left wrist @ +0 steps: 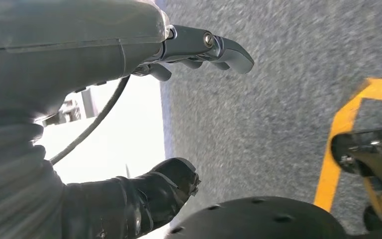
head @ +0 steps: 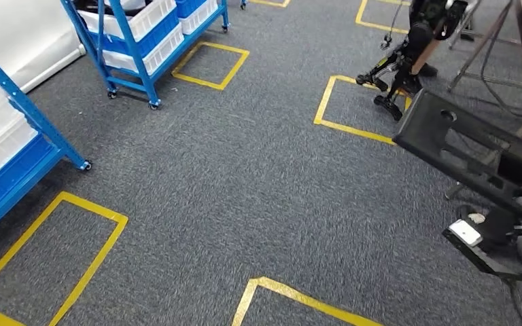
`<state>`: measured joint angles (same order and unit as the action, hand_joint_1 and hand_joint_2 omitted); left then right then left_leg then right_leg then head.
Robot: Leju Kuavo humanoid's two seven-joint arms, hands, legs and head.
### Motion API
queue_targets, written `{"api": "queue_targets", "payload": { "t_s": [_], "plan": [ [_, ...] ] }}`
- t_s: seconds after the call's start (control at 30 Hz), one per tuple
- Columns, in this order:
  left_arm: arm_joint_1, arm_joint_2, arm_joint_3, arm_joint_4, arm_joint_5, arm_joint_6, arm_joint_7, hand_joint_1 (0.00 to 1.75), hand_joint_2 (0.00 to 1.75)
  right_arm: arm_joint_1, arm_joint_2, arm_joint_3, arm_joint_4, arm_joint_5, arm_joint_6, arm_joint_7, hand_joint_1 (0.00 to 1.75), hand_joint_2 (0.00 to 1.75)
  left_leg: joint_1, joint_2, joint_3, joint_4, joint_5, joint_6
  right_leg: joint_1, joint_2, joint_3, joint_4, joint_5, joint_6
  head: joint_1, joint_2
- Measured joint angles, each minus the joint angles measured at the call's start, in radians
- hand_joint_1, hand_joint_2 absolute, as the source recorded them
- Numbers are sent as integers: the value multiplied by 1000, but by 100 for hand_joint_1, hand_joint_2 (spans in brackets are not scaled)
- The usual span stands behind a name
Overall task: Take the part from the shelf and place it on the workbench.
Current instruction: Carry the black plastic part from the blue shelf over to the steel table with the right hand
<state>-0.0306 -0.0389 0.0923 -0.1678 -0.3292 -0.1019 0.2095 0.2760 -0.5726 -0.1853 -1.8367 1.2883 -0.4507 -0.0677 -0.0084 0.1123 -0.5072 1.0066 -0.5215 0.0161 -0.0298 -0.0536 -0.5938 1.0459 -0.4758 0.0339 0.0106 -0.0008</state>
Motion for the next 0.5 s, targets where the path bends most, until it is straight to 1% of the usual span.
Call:
{"api": "queue_targets", "payload": {
  "t_s": [0.03, 0.07, 0.1, 0.13, 0.17, 0.2, 0.23, 0.27, 0.3, 0.33, 0.37, 0.4, 0.43, 0.47, 0.5],
  "plan": [
    [-2, 0, 0, 0, 0, 0, 0, 0, 175, 7, 1, -12, -6, 1, 0, -1, 175, 175, 2, 4, 3, 1, -4, -5, -1, 12, -1, 0, 1, -9, 0, 0],
    [-3, 0, 0, 0, 0, 0, 0, 0, 175, 12, 1, -23, -11, 3, -1, -1, 175, 175, 4, -5, 2, 9, -14, -10, -2, 23, -3, -2, 4, -16, 0, 0],
    [-3, 0, 0, 0, -1, 0, 0, 0, 175, 15, 2, -34, -16, 3, -2, -2, 175, 175, 7, -26, -6, 35, -35, -14, -2, 33, -5, -4, 8, -23, 0, 0],
    [-3, 0, 0, 0, -3, 0, 0, 0, 175, 18, 3, -45, -21, 3, -3, -2, 175, 175, 9, -54, -25, 79, -67, -16, -3, 43, -8, -6, 11, -30, 0, 0],
    [-1, -1, 0, 0, -4, -1, -1, 0, 175, 19, 5, -57, -25, 2, -5, -2, 175, 175, 10, -80, -52, 141, -103, -16, 0, 52, -11, -6, 14, -34, 0, 0],
    [0, -1, 0, 0, -6, -1, -1, 0, 175, 20, 8, -68, -27, 2, -6, -2, 175, 175, 11, -94, -83, 209, -136, -15, 2, 63, -15, -6, 15, -38, 0, 0],
    [1, -2, 0, 0, -6, -2, -2, 0, 175, 23, 11, -79, -29, 2, -6, -2, 175, 175, 11, -101, -108, 262, -154, -13, 6, 75, -17, -6, 17, -40, 0, 0],
    [2, -3, 0, 0, -6, -3, -2, 0, 175, 26, 15, -89, -28, 1, -7, -2, 175, 175, 10, -104, -119, 283, -150, -9, 9, 88, -19, -5, 17, -41, 0, 0],
    [4, -3, 0, 0, -6, -3, -3, 0, 175, 28, 19, -99, -28, 1, -7, -3, 175, 175, 10, -106, -112, 268, -127, -5, 11, 101, -19, -3, 18, -42, 0, 0],
    [5, -4, 0, 0, -6, -3, -3, 0, 175, 30, 23, -108, -28, -1, -7, -4, 175, 175, 9, -114, -90, 217, -90, 2, 13, 115, -19, -1, 18, -42, 0, 0],
    [6, -4, 1, 0, -4, -2, -2, 0, 175, 32, 27, -117, -28, -3, -7, -5, 175, 175, 7, -135, -61, 148, -53, 10, 13, 127, -20, 0, 18, -41, 0, 0],
    [7, -3, 2, 0, -3, -2, -1, 0, 175, 32, 31, -125, -28, -6, -7, -6, 175, 175, 6, -159, -36, 88, -25, 17, 13, 139, -22, 2, 20, -39, 0, 0],
    [7, -3, 4, 0, -1, -2, 1, 0, 175, 31, 35, -132, -28, -8, -6, -7, 175, 175, 4, -179, -18, 44, -10, 22, 11, 150, -25, 3, 22, -35, 0, 0],
    [6, -3, 6, 0, 1, -1, 4, 0, 175, 31, 38, -138, -28, -11, -5, -10, 175, 175, 3, -191, -10, 22, -7, 26, 8, 161, -30, 3, 26, -29, 0, 0],
    [5, -3, 10, 0, 2, -1, 7, 0, 175, 31, 42, -143, -28, -12, -3, -14, 175, 175, 1, -186, -8, 16, -6, 27, 6, 174, -34, 0, 31, -20, 0, 0]
  ]
}}
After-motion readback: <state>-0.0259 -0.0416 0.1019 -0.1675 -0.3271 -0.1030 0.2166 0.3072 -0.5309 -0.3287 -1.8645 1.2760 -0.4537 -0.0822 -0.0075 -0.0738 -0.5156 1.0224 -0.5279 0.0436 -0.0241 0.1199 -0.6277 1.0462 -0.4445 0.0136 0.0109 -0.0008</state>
